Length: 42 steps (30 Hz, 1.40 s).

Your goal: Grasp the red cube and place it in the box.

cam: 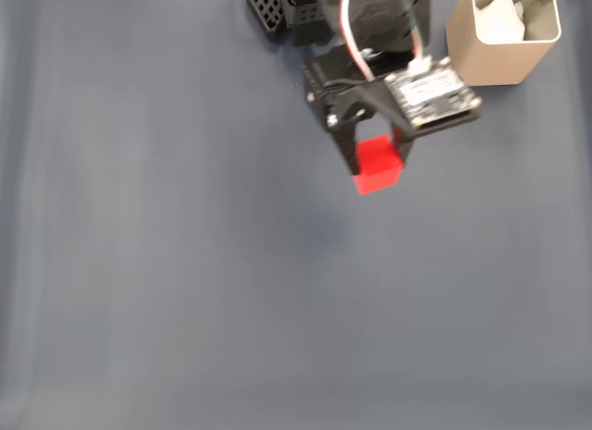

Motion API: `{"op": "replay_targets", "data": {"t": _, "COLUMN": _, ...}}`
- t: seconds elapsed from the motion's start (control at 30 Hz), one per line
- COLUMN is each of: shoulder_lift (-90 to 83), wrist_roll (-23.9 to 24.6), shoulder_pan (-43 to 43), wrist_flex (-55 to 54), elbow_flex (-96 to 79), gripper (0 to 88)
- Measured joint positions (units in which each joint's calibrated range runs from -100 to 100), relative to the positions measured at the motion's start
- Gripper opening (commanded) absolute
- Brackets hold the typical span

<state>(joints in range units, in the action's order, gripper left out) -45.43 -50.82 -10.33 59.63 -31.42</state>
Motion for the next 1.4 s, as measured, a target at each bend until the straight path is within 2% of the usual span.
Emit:
{"op": "replay_targets", "data": {"t": 0.43, "shoulder_lift": -2.14, "wrist_roll": -2.20, "shoulder_pan": -12.93, "wrist_flex": 1.87, "elbow_flex": 2.37, "gripper": 0.2}}
{"op": "replay_targets", "data": {"t": 1.4, "shoulder_lift": -3.12, "wrist_roll": -3.96, "shoulder_pan": -37.73, "wrist_flex": 1.87, "elbow_flex": 3.28, "gripper": 0.1}}
